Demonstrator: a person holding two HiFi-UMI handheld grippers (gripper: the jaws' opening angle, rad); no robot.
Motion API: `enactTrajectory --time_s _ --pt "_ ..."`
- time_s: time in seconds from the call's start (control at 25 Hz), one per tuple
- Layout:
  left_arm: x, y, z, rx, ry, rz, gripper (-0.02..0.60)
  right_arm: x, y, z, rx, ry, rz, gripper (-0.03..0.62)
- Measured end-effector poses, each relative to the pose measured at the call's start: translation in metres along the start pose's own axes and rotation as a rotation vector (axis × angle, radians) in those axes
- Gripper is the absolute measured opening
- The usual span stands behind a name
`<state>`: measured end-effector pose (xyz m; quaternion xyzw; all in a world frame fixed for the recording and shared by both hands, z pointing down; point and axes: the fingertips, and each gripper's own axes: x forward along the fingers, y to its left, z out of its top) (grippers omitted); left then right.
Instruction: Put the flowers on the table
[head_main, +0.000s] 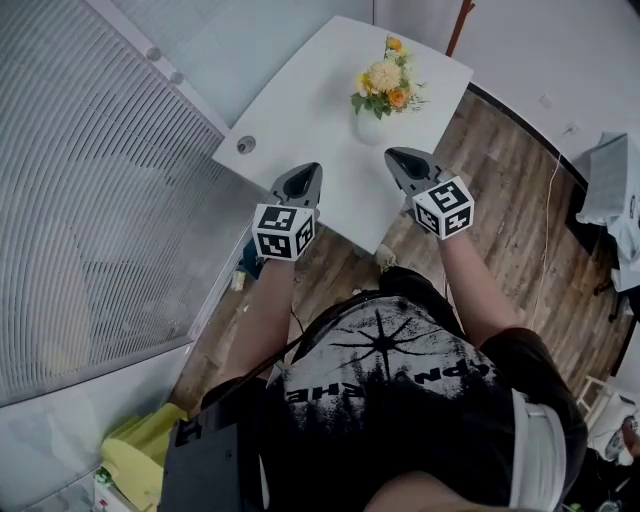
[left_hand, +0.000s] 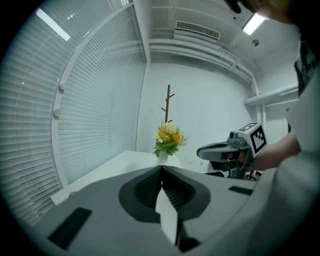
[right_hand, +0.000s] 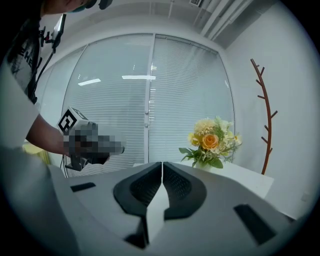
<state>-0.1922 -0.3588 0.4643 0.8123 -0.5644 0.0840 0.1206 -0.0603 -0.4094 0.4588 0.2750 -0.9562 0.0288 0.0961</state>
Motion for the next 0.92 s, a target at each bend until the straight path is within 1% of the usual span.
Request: enactTrajectory --time_s 0.44,0.92 --pt "-0.008 0.003 0.004 0.000 -0.013 0.016 0.012 0.004 0.006 0.011 -0.023 -0.018 0.012 0.021" --pt "-0.013 0.003 -0.001 -0.009 -0.014 0.022 0.012 0.002 0.010 0.011 -0.044 -0.011 0.013 0.021"
